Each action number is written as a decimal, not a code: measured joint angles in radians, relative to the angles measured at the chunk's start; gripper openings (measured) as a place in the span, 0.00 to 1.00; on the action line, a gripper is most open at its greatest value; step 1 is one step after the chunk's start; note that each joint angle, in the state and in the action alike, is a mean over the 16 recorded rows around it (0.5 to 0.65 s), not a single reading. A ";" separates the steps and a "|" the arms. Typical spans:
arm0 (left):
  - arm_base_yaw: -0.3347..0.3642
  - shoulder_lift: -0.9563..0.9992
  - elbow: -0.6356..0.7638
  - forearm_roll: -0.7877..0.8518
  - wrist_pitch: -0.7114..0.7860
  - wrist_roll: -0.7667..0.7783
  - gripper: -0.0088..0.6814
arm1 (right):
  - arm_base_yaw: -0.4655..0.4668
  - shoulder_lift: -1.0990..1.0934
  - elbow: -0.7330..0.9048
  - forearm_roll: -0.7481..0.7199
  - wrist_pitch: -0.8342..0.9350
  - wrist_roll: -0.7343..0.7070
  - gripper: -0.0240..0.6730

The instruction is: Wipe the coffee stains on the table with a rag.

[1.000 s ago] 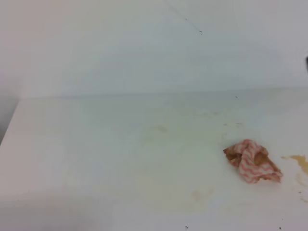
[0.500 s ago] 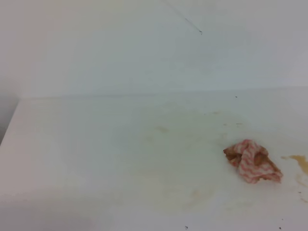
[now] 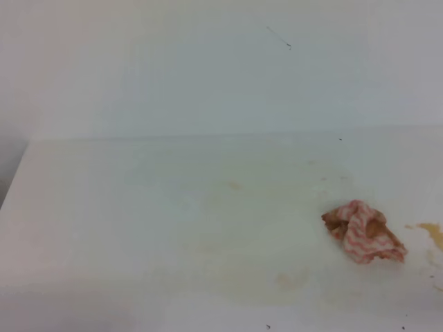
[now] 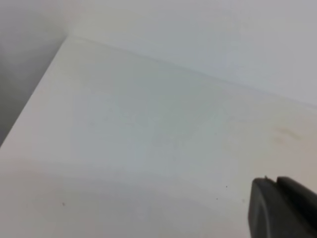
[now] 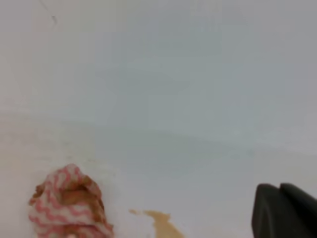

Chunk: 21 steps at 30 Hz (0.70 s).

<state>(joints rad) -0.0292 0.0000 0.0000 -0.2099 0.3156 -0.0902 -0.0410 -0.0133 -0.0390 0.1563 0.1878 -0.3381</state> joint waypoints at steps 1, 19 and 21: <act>0.000 0.000 0.000 0.000 0.000 0.000 0.01 | 0.000 -0.006 0.013 -0.002 0.005 0.001 0.03; 0.000 0.000 0.000 0.000 0.000 0.000 0.01 | -0.001 -0.015 0.041 -0.183 0.152 0.242 0.03; 0.000 0.000 0.000 0.000 0.000 0.000 0.01 | -0.001 -0.015 0.041 -0.206 0.151 0.285 0.03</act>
<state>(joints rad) -0.0292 0.0000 0.0000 -0.2099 0.3156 -0.0902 -0.0420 -0.0284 0.0019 -0.0500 0.3391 -0.0531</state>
